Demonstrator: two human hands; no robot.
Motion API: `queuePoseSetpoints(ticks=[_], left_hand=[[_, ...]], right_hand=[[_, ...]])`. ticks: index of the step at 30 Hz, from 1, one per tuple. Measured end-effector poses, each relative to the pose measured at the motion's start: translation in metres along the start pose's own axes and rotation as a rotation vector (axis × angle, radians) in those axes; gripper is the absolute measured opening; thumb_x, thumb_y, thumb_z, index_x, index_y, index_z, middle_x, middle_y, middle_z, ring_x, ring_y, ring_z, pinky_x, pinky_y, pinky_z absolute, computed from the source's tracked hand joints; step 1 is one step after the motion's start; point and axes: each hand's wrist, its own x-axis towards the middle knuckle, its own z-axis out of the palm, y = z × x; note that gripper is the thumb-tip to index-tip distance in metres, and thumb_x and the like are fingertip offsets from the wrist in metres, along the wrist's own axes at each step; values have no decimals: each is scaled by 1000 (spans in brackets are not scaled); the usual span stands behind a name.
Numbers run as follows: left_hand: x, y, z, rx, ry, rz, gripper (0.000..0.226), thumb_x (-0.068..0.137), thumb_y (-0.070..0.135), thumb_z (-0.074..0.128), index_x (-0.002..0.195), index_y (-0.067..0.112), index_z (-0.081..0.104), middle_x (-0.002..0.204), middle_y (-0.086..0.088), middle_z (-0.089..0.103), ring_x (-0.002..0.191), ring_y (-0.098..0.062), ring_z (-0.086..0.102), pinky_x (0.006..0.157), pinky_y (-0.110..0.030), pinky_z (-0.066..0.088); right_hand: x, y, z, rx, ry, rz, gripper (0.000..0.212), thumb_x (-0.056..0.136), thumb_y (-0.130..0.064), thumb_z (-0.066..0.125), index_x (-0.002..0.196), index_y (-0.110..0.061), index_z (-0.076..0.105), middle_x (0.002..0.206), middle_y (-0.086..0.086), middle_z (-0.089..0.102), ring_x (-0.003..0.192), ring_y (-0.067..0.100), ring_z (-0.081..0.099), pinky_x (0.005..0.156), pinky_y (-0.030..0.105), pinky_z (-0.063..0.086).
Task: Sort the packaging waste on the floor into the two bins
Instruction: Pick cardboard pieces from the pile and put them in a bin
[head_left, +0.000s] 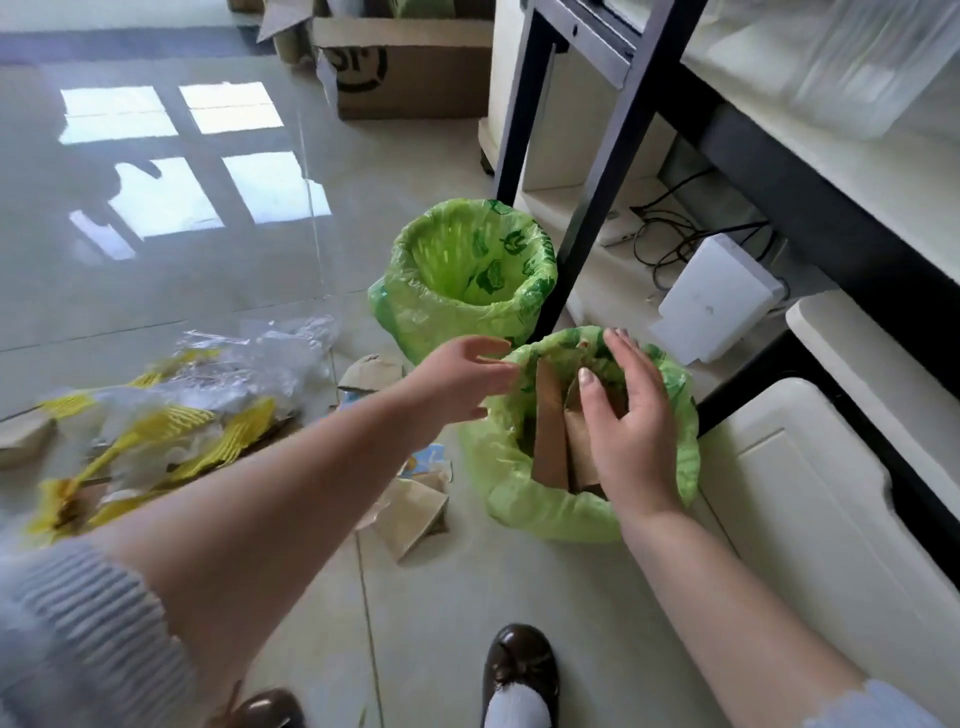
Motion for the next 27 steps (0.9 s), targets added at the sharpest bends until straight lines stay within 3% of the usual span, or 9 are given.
queuePoseSetpoints(ticks=[4, 8, 11, 15, 20, 23, 27], left_hand=[[-40, 0, -68, 157, 94, 26, 34, 89, 21, 62, 122, 22, 56, 117, -2, 66, 104, -15, 64, 90, -36, 52], [-78, -33, -131, 237, 207, -42, 33, 89, 19, 62, 121, 19, 57, 117, -5, 65, 99, -17, 64, 83, -32, 51], [-98, -78, -167, 243, 279, -118, 32, 89, 20, 61, 121, 18, 57, 117, -6, 64, 106, -21, 63, 80, -30, 50], [-104, -148, -196, 213, 335, -235, 31, 89, 24, 62, 119, 23, 58, 116, -2, 64, 106, -21, 62, 91, -37, 52], [-90, -245, -191, 155, 319, -447, 25, 88, 27, 61, 113, 22, 60, 116, -2, 65, 98, -15, 64, 81, -32, 54], [-91, -276, -172, 240, 281, -500, 39, 88, 27, 61, 125, 15, 55, 125, -6, 61, 102, -16, 59, 79, -25, 51], [-75, -304, -172, 437, 264, -570, 67, 86, 33, 63, 142, 11, 35, 145, -9, 43, 130, -24, 45, 100, -31, 42]], right_hand=[[-21, -47, 36, 96, -306, -116, 38, 88, -35, 52, 126, -36, 53, 128, -19, 50, 121, -2, 47, 101, 15, 37], [-53, -64, 83, 85, -530, -169, 37, 85, -27, 55, 121, -19, 61, 116, -13, 54, 111, -4, 48, 92, 0, 32], [-70, -51, 111, -24, -655, -69, 32, 89, -19, 58, 120, -18, 61, 118, -6, 59, 114, 8, 52, 88, 11, 34], [-78, -15, 148, -250, -788, 59, 36, 88, -20, 59, 124, -19, 60, 127, 3, 58, 120, 17, 52, 90, 21, 36], [-89, 56, 194, -549, -945, 280, 47, 86, -31, 60, 131, -19, 53, 136, 8, 53, 122, 25, 52, 95, 31, 41], [-84, 73, 192, -677, -959, 257, 53, 84, -34, 62, 134, -18, 49, 137, 9, 50, 120, 28, 53, 92, 33, 43], [-74, 96, 207, -786, -1027, 165, 60, 82, -36, 64, 136, -20, 45, 137, 9, 47, 123, 29, 49, 94, 37, 44]])
